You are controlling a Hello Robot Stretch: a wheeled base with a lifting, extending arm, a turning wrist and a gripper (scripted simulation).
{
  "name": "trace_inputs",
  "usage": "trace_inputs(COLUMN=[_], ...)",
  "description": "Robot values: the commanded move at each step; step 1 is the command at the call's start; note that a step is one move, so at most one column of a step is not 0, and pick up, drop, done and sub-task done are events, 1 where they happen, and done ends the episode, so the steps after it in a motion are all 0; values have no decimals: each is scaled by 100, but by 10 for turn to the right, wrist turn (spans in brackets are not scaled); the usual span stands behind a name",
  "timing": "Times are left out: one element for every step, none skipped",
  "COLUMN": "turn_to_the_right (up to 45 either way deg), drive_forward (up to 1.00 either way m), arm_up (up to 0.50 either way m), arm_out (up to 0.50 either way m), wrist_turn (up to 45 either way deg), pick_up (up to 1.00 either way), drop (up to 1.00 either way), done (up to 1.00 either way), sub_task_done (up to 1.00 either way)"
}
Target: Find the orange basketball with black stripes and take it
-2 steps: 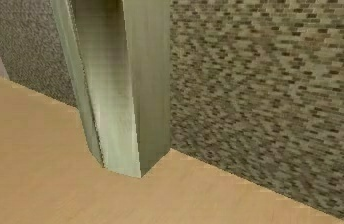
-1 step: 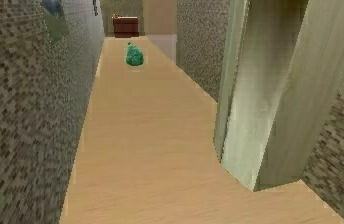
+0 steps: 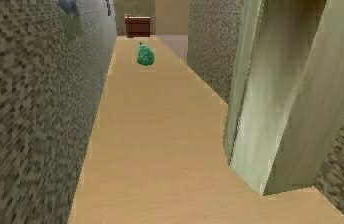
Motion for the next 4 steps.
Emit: trace_inputs(turn_to_the_right=[0,0,0,0], drive_forward=[100,100,100,100], arm_up=[0,0,0,0], arm_out=[0,0,0,0], wrist_turn=[0,0,0,0], pick_up=[0,0,0,0], drop=[0,0,0,0], done=[0,0,0,0], sub_task_done=[0,0,0,0])
